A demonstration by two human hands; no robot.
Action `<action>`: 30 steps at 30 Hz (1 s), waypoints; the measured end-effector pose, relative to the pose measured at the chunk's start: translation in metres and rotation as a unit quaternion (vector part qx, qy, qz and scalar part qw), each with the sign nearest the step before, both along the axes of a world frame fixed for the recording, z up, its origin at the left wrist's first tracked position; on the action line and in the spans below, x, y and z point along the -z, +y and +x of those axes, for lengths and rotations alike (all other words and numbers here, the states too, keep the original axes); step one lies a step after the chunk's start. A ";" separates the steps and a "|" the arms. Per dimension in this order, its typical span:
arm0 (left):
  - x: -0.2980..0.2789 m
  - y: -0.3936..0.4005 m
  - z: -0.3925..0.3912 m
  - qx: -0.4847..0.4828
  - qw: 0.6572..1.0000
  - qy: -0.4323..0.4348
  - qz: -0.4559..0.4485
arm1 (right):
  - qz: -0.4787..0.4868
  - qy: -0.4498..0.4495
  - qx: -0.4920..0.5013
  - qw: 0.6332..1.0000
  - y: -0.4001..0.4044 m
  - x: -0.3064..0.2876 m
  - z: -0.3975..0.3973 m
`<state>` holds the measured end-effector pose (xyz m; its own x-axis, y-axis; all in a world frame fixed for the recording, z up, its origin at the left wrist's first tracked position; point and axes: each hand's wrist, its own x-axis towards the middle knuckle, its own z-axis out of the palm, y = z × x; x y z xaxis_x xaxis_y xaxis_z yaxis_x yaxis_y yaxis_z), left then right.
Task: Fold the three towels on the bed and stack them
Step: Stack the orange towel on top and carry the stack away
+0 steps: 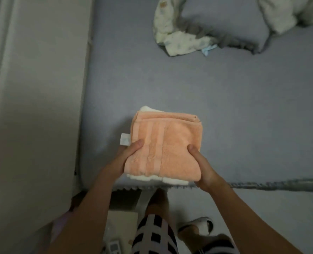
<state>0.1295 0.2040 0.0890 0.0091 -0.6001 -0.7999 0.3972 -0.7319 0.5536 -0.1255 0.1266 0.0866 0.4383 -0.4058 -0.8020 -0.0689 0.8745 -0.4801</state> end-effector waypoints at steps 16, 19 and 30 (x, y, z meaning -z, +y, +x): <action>-0.195 -0.008 -0.493 0.295 0.945 0.006 -0.142 | -0.166 0.001 0.408 0.898 0.178 -0.208 -0.470; -0.204 -0.025 -0.570 0.372 0.916 0.001 -0.147 | -0.166 0.006 0.483 0.860 0.190 -0.206 -0.528; -0.207 -0.151 -0.869 0.561 0.809 0.042 -0.168 | -0.163 0.042 0.643 0.747 0.138 -0.215 -0.755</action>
